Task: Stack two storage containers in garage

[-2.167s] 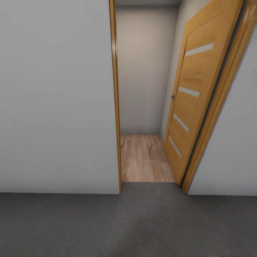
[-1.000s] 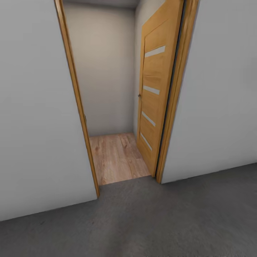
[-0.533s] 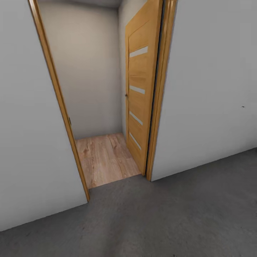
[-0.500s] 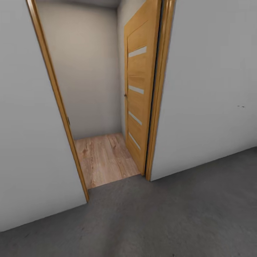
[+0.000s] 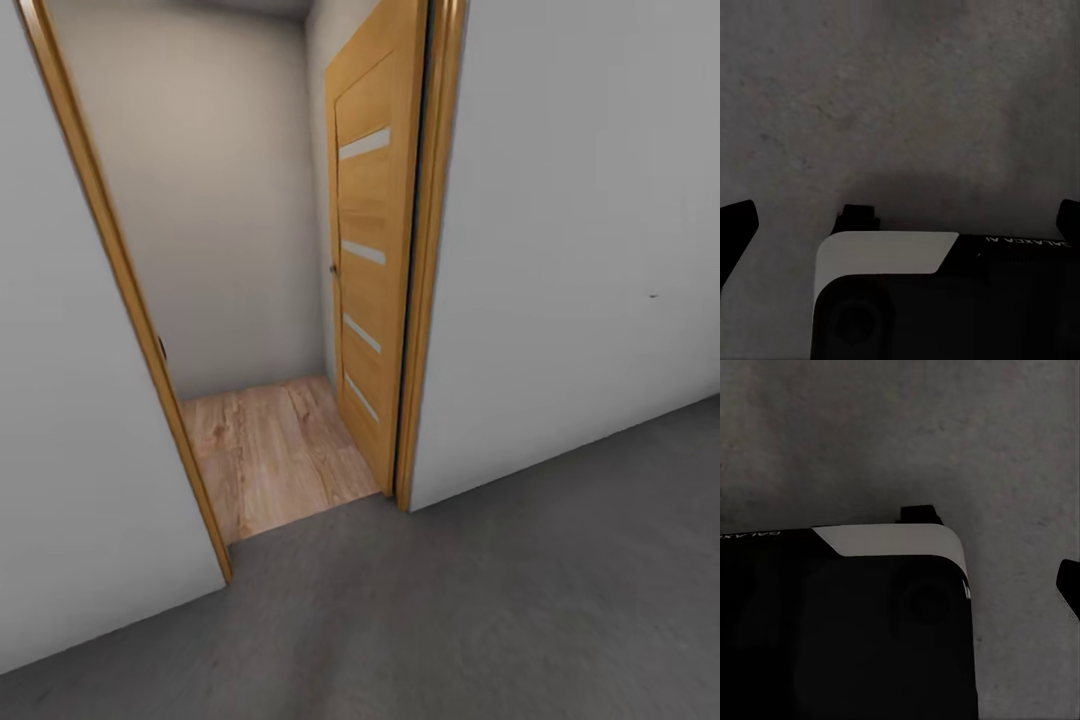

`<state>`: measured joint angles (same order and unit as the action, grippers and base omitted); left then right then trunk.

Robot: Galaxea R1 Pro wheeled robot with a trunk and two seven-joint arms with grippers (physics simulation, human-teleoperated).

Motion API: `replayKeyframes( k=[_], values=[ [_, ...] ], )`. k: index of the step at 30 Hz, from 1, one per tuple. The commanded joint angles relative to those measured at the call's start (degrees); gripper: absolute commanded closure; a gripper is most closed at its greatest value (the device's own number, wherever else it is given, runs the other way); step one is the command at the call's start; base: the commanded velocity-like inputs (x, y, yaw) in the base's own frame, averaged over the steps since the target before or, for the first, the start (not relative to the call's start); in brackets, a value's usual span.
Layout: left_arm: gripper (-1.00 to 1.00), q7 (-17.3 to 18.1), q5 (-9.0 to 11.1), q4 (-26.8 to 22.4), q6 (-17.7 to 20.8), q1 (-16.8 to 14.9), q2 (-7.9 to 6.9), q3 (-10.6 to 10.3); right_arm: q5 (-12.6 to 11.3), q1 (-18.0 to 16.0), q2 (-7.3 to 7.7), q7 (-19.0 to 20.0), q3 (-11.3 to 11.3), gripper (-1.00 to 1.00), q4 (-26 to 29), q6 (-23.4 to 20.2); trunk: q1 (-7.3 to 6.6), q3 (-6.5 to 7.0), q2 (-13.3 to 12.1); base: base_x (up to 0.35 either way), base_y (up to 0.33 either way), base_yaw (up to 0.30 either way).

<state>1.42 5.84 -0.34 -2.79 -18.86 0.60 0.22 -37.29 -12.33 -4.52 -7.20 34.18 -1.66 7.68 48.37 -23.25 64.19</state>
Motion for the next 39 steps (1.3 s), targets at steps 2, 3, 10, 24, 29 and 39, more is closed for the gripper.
replayKeyframes(
  k=[2, 3, 10, 24, 29, 39],
  values=[
    [-1.0, 0.2, 0.6, 0.1, -0.2, 0.0, -0.04, 0.0, -0.4, -0.1, -0.05, -0.1, 0.4, -1.0, -0.2, 0.3, 0.03, -0.06, 0.0, 0.305, 0.0, -0.004],
    [-1.0, 0.2, 0.6, 0.1, -0.1, -0.1, -0.05, 0.0, -0.4, -0.1, -0.05, -0.1, 0.4, -1.0, -0.2, 0.3, 0.03, -0.06, 0.0, 0.315, 0.0, -0.001],
    [-1.0, 0.2, 0.6, 0.1, -0.2, 0.0, -0.07, 0.0, -0.4, -0.1, 0.02, 0.0, 0.4, -1.0, -0.2, 0.2, 0.03, -0.06, 0.0, 0.319, 0.0, 0.0],
    [-1.0, 0.2, 0.7, 0.1, -0.1, 0.0, -0.07, 0.0, -0.3, -0.1, 0.03, -0.1, 0.4, -1.0, -0.2, -0.1, 0.03, -0.06, 0.0, 0.321, 0.0, 0.0],
    [-1.0, 0.2, 0.7, 0.1, -0.1, 0.0, -0.07, 0.0, -0.3, -0.1, 0.03, -0.2, 0.4, -1.0, -0.2, -0.1, 0.03, -0.06, 0.0, 0.321, 0.0, 0.0],
    [-1.0, 0.0, 0.5, 0.0, -0.5, 0.0, -0.07, 0.0, -0.3, -0.1, -0.02, -0.1, 0.4, -1.0, -0.1, -0.1, 0.03, -0.06, 0.0, 0.321, 0.0, 0.0]
  ],
)
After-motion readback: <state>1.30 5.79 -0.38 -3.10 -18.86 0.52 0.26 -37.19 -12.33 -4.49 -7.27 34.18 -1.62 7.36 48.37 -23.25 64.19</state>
